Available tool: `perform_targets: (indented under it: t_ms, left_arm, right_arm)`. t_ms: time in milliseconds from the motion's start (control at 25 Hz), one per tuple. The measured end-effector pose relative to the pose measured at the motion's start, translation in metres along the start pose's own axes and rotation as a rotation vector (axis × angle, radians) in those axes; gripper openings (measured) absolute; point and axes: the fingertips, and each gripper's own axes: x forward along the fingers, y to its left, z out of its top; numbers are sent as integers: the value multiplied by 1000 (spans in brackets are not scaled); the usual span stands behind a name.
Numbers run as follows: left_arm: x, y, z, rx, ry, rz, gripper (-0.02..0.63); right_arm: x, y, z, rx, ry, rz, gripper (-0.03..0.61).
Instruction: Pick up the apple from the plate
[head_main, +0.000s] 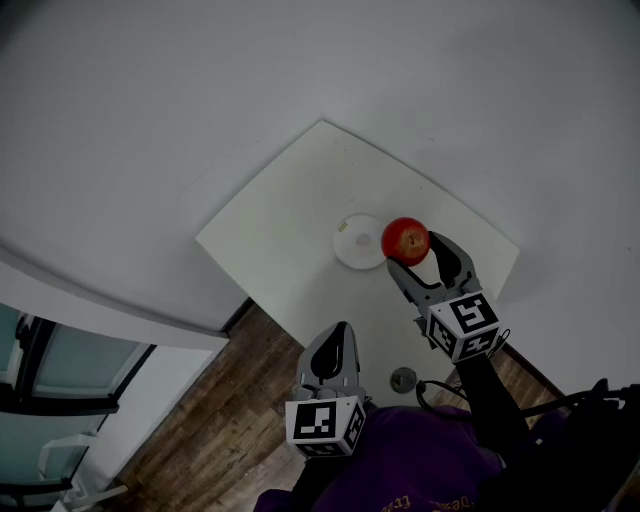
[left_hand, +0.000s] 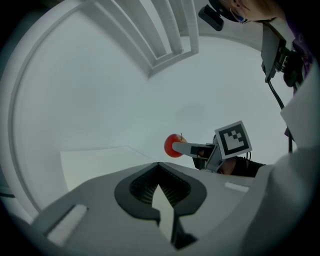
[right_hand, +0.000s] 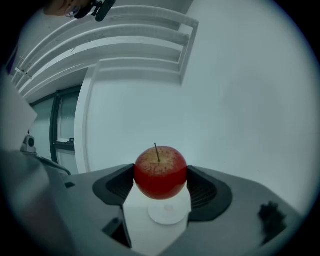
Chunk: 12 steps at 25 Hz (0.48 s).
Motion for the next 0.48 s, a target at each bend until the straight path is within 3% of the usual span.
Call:
perform_targets:
  t_ms: [480]
  left_arm:
    - [0,-1,-1,-2,-2,-4,8]
  right_arm:
    - [1,0,0,5,-1,4,339]
